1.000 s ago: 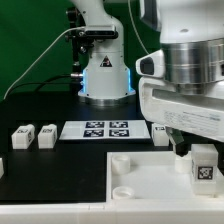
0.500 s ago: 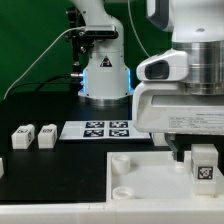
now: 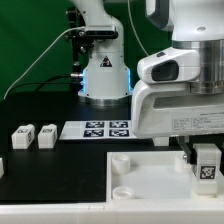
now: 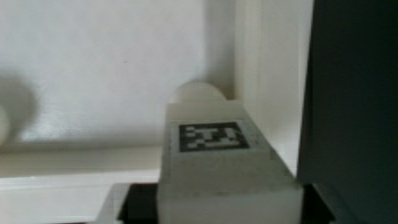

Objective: Assemble one leg

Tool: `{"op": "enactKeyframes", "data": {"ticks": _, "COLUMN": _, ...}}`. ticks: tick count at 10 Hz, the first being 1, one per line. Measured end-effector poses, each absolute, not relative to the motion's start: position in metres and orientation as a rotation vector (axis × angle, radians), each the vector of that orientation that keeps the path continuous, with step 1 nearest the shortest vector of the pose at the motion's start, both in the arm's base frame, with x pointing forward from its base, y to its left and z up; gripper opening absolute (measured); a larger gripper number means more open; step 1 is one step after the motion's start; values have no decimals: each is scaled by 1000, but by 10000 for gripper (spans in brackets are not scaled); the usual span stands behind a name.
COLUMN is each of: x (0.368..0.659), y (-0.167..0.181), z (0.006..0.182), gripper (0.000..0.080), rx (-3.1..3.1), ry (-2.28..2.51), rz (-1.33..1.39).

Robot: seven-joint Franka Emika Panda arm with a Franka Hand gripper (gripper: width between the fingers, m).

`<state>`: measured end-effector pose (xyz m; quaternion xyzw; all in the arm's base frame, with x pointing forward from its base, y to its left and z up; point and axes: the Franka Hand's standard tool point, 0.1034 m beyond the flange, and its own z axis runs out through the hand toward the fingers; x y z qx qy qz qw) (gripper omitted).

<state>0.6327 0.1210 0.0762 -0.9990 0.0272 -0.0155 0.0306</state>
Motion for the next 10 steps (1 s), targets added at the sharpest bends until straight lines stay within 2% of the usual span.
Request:
{"op": "enactKeyframes", "data": {"ticks": 5, "x": 633, "y": 118, "z": 75, "gripper": 295, "rx": -2897, "ry": 1014, "rz": -12}}
{"op": "enactKeyframes", "data": {"ticks": 8, "x": 632, "y": 116, "z": 73, "gripper": 295, "rx": -2506, "ry": 1750, "rz": 33}}
{"op": "enactKeyframes", "data": {"ticks": 10, "x": 632, "y": 117, "z": 73, "gripper": 295, "rx": -2303, "ry": 2011, "rz": 44}}
